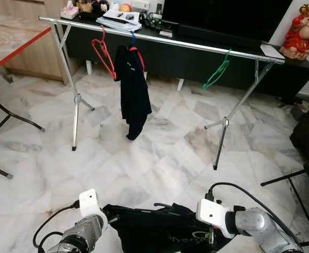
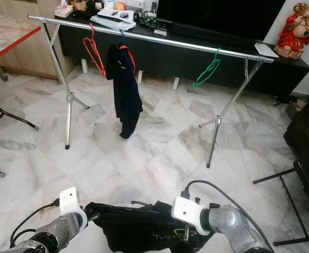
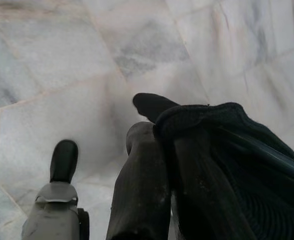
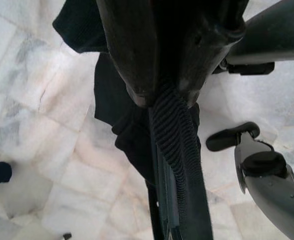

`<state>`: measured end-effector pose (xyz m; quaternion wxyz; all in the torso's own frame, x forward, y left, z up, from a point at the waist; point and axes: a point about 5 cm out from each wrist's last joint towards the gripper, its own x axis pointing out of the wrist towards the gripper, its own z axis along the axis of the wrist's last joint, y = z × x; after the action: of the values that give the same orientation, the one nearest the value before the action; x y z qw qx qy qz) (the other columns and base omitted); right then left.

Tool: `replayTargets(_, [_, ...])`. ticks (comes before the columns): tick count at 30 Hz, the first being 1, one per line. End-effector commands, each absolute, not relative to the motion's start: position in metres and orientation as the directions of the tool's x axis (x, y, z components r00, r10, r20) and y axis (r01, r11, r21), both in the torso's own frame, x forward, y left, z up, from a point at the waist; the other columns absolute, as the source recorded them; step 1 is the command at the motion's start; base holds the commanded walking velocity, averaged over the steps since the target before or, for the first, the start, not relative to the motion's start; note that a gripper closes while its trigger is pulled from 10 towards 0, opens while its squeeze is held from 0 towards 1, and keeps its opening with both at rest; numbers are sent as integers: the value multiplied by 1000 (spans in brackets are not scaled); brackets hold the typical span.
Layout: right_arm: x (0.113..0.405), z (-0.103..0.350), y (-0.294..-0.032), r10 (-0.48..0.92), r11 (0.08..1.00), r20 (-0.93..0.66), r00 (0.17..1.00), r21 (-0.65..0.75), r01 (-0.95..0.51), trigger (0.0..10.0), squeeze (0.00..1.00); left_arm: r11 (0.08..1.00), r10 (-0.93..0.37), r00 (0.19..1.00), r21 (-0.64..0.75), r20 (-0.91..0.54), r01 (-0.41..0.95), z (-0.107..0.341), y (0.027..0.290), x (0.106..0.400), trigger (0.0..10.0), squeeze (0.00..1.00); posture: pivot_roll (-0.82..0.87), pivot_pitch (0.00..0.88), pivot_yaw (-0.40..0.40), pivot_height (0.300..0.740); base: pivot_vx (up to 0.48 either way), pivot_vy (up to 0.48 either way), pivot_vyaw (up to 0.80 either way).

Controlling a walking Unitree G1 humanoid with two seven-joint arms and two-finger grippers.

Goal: Hang hanger

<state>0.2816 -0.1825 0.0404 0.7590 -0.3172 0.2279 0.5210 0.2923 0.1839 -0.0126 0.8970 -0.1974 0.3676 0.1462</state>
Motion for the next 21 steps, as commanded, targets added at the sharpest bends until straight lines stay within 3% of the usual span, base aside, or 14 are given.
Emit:
replayTargets(1, [273,51,-268,434,429,-783,445,-255,-867,10000,0,698,585,541,34,-604,-716,5,290,269,0,0,-21,108,-151,740,0,0,0])
replayTargets(5, [262,47,-270,464,415,-800,380,-182,-892,10000,0,651,633,513,40,-580,-758,8,298,266,0,0,-20,109,-151,740,0,0,0])
replayTargets(10, [258,45,-268,488,419,-788,375,-165,-893,10000,0,606,662,488,23,-570,-795,9,302,264,0,0,-22,110,-149,740,0,0,0])
replayTargets(15, [266,46,-267,459,459,-765,452,-230,-858,10000,0,754,474,598,-52,-647,-655,0,275,274,0,0,-19,110,-147,740,0,0,0])
replayTargets(21, [271,44,-261,430,467,-762,484,-270,-842,10000,0,918,240,741,-103,-627,-384,0,241,289,0,0,-13,118,-146,740,0,0,0])
